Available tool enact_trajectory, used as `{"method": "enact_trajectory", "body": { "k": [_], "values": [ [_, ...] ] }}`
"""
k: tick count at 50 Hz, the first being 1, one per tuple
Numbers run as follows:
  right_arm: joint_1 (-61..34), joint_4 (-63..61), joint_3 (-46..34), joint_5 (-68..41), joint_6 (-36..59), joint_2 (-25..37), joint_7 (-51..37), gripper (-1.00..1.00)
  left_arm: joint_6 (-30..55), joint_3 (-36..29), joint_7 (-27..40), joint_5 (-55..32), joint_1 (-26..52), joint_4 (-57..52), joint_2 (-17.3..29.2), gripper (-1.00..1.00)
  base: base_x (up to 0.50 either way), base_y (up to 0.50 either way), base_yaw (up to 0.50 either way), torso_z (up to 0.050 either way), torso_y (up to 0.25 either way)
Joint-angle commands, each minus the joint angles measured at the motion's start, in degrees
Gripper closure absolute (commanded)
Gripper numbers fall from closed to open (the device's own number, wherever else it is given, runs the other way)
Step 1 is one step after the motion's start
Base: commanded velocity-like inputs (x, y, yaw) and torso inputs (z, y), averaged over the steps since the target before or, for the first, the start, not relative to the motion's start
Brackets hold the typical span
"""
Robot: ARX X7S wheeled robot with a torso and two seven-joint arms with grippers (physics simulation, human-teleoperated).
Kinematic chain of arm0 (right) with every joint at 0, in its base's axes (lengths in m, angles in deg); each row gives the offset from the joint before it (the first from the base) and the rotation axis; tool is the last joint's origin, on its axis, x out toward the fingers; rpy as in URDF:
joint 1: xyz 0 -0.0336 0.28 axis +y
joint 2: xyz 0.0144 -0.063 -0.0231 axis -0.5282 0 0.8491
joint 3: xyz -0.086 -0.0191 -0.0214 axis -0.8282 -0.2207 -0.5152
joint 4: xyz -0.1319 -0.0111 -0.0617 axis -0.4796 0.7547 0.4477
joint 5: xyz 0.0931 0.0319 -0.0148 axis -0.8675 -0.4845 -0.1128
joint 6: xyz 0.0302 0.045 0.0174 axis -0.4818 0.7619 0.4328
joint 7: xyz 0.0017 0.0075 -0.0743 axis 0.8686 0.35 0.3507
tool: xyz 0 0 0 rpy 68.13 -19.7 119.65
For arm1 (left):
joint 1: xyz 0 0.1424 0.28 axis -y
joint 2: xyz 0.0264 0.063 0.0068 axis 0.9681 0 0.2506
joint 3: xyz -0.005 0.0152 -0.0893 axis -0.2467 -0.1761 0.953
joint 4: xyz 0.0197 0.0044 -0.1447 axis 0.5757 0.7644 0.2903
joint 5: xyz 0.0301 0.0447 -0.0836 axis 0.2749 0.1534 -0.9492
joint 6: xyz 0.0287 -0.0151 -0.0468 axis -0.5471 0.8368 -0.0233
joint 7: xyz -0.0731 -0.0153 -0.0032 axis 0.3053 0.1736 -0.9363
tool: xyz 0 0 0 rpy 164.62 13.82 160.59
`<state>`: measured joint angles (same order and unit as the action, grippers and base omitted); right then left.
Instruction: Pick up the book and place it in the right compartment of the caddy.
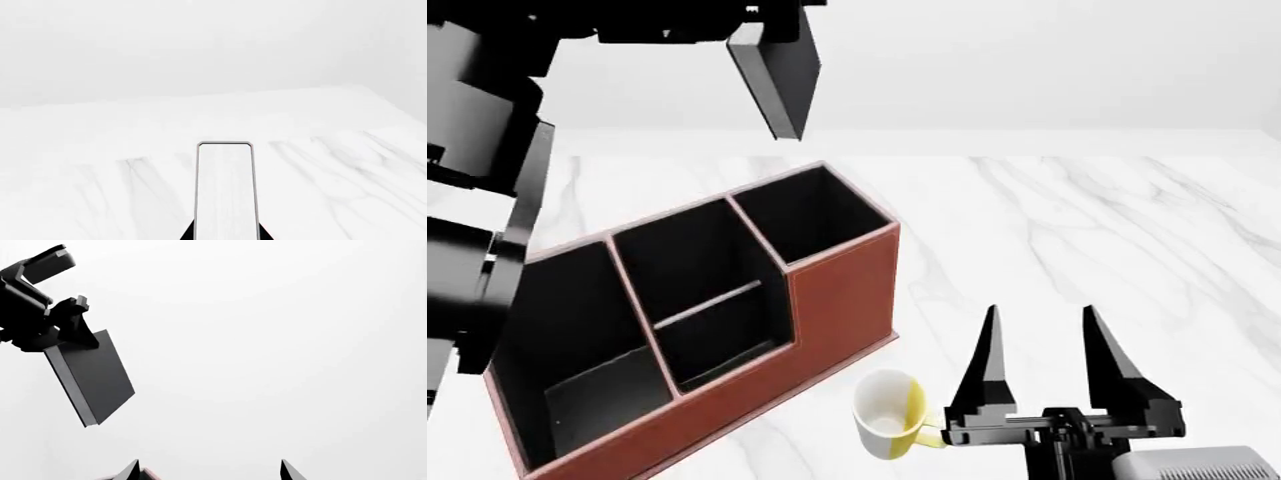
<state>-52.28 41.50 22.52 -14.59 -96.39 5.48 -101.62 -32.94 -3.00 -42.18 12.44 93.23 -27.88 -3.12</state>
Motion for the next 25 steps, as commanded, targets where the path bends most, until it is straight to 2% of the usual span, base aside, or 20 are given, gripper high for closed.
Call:
{"method": "enact_trajectory", "body": {
  "k": [1, 12, 25],
  "values": [
    [-0.02, 0.24, 0.94, 0.66, -0.04, -0.74, 0.93, -1.00, -0.10, -0.34, -4.34, 5.96, 2.45, 14.42, -6.97, 1.00, 0.00, 0.00, 0.00, 0.000, 0.000],
    [-0.07, 0.56, 0.74, 0.50, -0.21, -0.60, 0.87, -1.00, -0.97, -10.04, -5.13, 0.01, 0.92, 12.97, -6.97, 1.00, 0.00, 0.00, 0.00, 0.000, 0.002],
    [-0.04, 0.85, 0.48, 0.56, -0.52, -0.48, 0.69, -1.00, 0.42, -13.55, -6.56, -4.18, -0.04, 10.33, -6.81, 1.00, 0.00, 0.00, 0.00, 0.000, 0.001]
  ]
}}
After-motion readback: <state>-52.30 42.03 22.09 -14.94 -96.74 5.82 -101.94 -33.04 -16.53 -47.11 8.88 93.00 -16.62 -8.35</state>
